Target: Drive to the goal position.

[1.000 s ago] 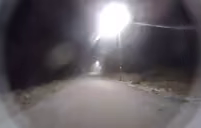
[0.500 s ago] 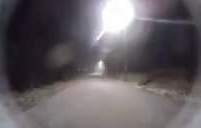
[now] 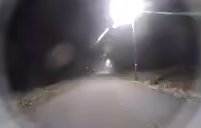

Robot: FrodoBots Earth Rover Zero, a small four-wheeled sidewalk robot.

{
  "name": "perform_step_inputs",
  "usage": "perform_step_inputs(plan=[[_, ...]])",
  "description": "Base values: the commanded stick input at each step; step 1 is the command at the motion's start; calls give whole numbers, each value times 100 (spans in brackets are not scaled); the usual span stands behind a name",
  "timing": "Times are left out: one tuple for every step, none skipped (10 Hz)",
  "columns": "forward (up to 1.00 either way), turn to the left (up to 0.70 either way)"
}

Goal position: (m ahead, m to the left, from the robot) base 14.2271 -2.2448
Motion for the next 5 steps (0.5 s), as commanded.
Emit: perform_step_inputs(plan=[[100, 4], [100, 4], [100, 4], [100, 4], [100, 4]])
